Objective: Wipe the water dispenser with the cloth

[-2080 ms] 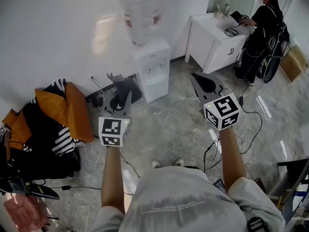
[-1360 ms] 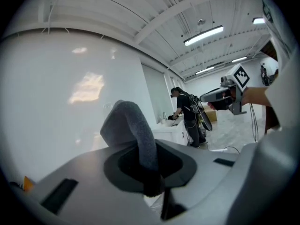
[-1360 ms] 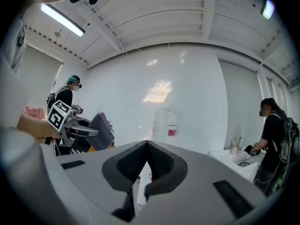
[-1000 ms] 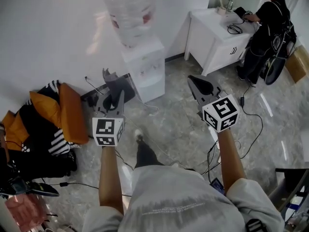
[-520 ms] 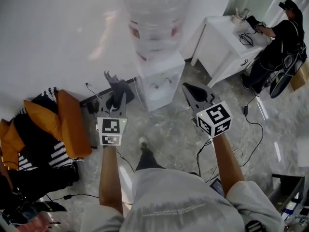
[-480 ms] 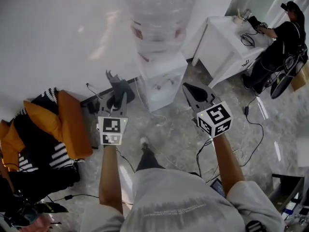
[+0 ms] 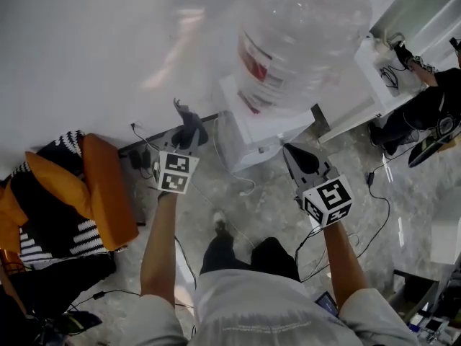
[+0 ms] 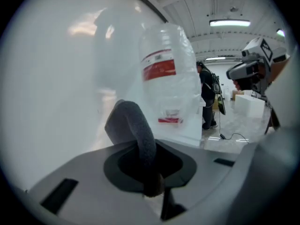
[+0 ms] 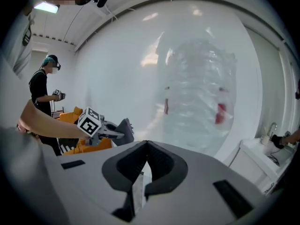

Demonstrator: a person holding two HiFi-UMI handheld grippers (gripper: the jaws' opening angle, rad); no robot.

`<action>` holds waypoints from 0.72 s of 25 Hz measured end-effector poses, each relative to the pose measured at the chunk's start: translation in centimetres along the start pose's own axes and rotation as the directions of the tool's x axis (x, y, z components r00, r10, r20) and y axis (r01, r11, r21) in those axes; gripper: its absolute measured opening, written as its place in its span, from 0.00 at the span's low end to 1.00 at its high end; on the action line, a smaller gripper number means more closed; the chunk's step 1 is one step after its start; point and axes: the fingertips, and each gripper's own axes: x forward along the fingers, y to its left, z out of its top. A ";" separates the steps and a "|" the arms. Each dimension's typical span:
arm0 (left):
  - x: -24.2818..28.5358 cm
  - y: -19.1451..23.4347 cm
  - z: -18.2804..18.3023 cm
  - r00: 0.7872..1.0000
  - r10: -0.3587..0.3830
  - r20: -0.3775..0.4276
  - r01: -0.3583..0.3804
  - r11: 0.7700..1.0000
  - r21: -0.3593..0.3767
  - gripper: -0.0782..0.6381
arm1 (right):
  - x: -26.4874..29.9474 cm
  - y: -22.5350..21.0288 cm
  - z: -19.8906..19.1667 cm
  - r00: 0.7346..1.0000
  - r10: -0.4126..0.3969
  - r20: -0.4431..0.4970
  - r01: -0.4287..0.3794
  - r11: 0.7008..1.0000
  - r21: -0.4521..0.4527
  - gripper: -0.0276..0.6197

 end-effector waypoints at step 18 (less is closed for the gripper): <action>24.1 2.3 -5.7 0.984 -0.180 0.007 0.177 0.972 0.156 0.18 | 6.8 -3.9 -8.8 0.975 0.012 -0.223 -0.001 0.999 0.049 0.06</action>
